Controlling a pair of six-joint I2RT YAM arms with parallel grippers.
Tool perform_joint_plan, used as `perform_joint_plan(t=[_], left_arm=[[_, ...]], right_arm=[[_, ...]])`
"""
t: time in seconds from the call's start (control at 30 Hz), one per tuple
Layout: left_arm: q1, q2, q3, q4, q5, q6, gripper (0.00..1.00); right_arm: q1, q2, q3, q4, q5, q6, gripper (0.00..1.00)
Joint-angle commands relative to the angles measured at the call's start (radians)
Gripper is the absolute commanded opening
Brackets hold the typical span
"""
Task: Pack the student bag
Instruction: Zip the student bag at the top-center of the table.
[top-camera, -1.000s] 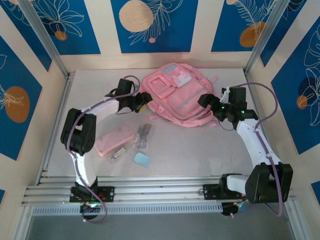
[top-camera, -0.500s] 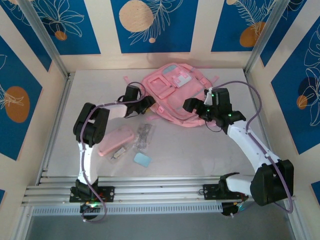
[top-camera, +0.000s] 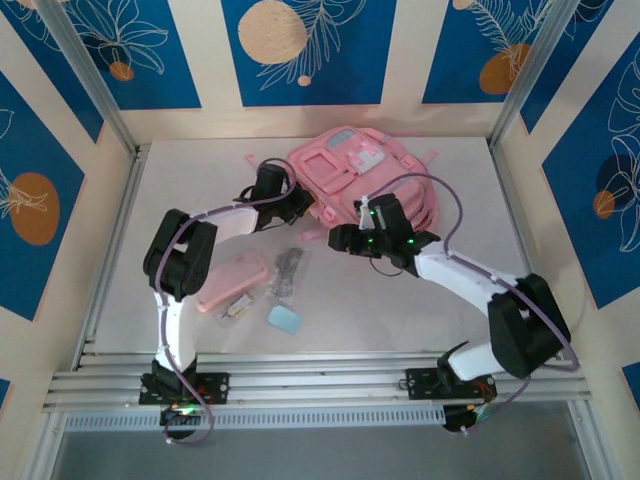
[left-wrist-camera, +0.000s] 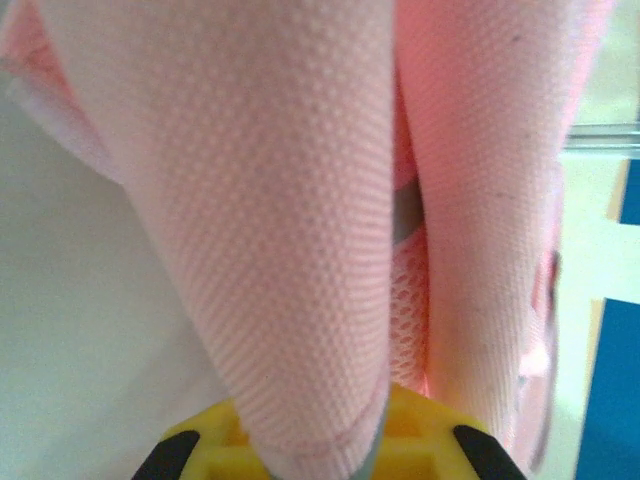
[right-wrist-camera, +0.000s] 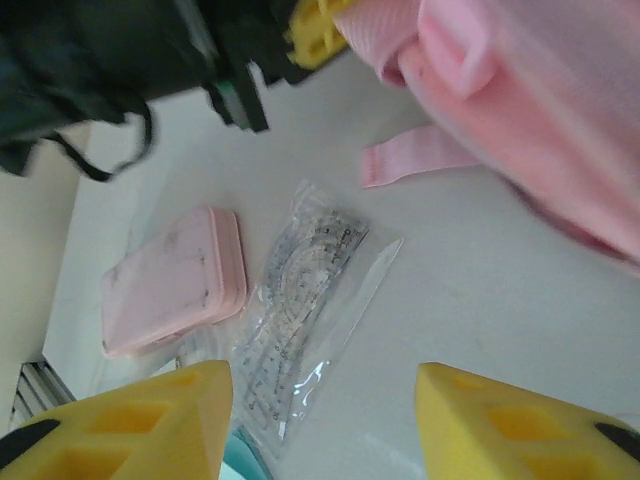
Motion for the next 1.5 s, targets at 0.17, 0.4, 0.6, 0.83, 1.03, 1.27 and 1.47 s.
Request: perform_joint_plan(t=[0.17,0.4,0.6,0.83,1.03,1.27,1.47], left_arm=[[-0.055,-0.100,-0.006,0.076,0.050,-0.116,0.00],[-0.076,-0.116,-0.015,0.071,0.081,-0.135,0.00],[-0.094,-0.133,-0.015,0.064,0.096,-0.143,0.00],[-0.116,-0.150,-0.026,0.067,0.118,-0.169,0.00],[-0.126,-0.152,-0.034,0.065,0.137,-0.179,0.00],[-0.118,-0.133,-0.052,0.092,0.112,-0.181,0.00],[-0.095,-0.097,-0.024,0.108,0.102,-0.177,0.00]], right_arm=[[0.071,0.184,0.104,0.089,0.160,-0.027,0.47],[0.081,0.289,0.194,0.023,0.453,-0.154,0.58],[0.079,0.360,0.267,0.037,0.588,-0.222,0.71],[0.085,0.408,0.286,0.120,0.720,-0.240,0.73],[0.085,0.413,0.263,0.267,0.724,-0.271,0.67],[0.078,0.370,0.258,0.273,0.581,-0.251,0.09],[0.056,0.294,0.197,0.152,0.471,-0.200,0.00]])
